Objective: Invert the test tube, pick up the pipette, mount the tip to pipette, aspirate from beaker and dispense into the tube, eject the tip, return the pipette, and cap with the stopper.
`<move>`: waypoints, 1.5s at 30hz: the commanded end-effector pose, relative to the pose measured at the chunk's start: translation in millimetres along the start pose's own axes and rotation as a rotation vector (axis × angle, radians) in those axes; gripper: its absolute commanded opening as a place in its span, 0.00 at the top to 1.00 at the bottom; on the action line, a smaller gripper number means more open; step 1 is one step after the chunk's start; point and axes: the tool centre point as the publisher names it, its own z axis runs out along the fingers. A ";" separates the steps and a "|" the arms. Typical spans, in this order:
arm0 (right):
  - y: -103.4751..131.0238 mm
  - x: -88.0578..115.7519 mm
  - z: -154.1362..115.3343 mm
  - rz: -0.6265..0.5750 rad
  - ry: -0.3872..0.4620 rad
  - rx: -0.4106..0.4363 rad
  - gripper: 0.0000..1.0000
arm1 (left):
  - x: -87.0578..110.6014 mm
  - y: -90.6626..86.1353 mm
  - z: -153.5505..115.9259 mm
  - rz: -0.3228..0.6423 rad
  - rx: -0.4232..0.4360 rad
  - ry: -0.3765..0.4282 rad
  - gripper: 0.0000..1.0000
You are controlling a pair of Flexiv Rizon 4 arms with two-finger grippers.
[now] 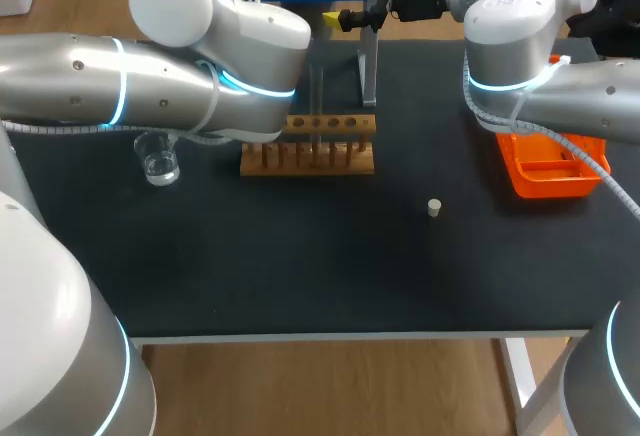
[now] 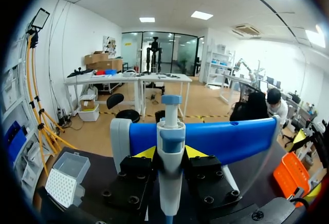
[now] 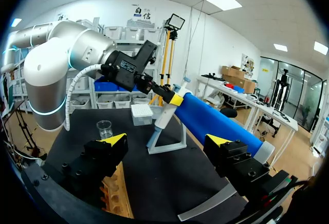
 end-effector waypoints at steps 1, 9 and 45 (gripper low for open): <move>0.3 -0.9 -0.3 0.001 0.003 0.002 0.00 | -0.9 0.1 3.7 -0.001 -0.006 0.001 1.00; 0.3 -0.9 -0.3 0.001 0.003 0.002 0.00 | 0.1 1.6 4.2 -0.016 -0.010 0.005 1.00; 0.3 -0.9 -0.3 0.001 0.003 0.002 0.00 | 12.9 -44.3 -73.3 0.080 0.131 0.086 0.00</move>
